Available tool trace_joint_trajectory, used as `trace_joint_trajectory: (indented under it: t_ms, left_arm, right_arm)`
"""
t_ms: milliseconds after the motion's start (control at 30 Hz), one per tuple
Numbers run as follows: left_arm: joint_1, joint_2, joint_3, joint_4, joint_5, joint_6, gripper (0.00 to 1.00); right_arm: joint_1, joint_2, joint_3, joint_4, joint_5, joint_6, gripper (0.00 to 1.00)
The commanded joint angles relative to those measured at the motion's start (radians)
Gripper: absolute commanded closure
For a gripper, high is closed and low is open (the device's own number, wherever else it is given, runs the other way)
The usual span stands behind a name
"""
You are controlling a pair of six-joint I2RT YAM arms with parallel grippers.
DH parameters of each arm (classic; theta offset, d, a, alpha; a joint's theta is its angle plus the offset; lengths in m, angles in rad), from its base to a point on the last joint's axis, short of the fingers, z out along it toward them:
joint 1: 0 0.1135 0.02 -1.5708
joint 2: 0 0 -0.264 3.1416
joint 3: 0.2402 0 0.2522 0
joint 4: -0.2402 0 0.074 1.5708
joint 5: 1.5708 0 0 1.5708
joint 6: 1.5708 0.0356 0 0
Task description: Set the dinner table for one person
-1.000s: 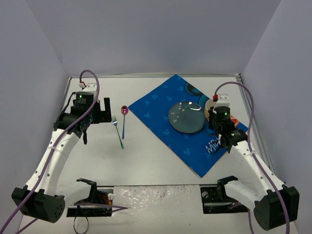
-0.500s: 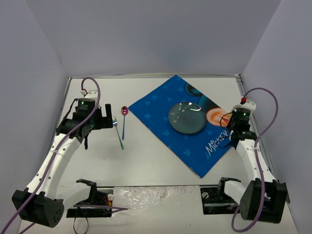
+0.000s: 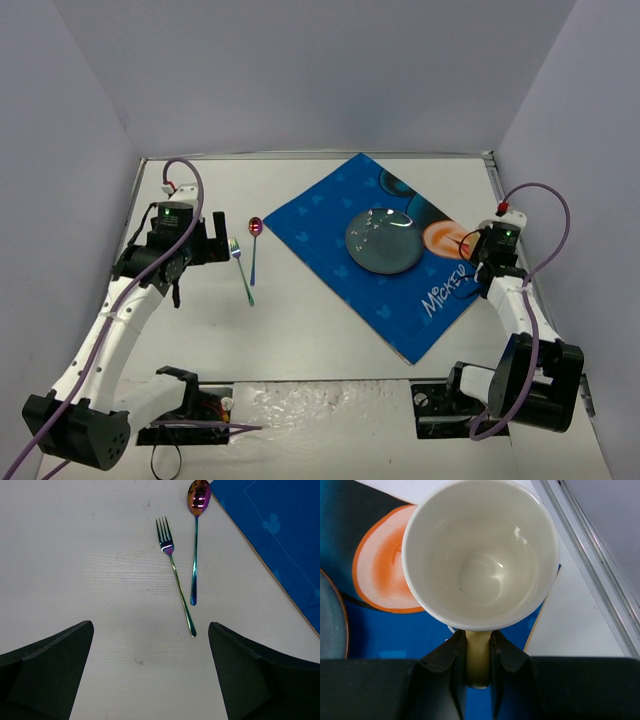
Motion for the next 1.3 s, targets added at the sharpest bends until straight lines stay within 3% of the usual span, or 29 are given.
trace_joint_trajectory:
  t_ms: [0,400,667,733,833,967,1267]
  left_arm:
    - [-0.01,-0.023,0.017,0.046,-0.032,0.004,0.03]
    - [-0.016,-0.026,0.016,0.044,-0.04,0.012,0.03]
    - [-0.019,-0.032,0.014,0.047,-0.043,0.013,0.03]
    - [-0.019,-0.034,0.014,0.049,-0.041,0.013,0.03]
    - [-0.019,-0.035,0.013,0.049,-0.038,0.013,0.03]
    - [-0.019,-0.031,0.011,0.05,-0.04,0.012,0.03]
    - [-0.009,0.032,0.012,0.049,-0.045,-0.02,0.03]
  right_arm:
    - [-0.021,0.032,0.041,0.136,-0.019,-0.042,1.0]
    - [-0.043,0.114,-0.005,0.206,-0.06,-0.069,1.0]
    - [-0.043,0.098,-0.014,0.153,0.016,-0.036,0.95]
    - [-0.043,0.081,-0.013,0.14,0.029,-0.021,0.87]
    - [-0.043,0.059,-0.006,0.113,0.038,0.014,0.6]
    - [-0.041,0.004,0.035,0.02,0.04,0.057,0.39]
    - [-0.036,-0.196,0.225,-0.163,0.048,0.167,0.03]
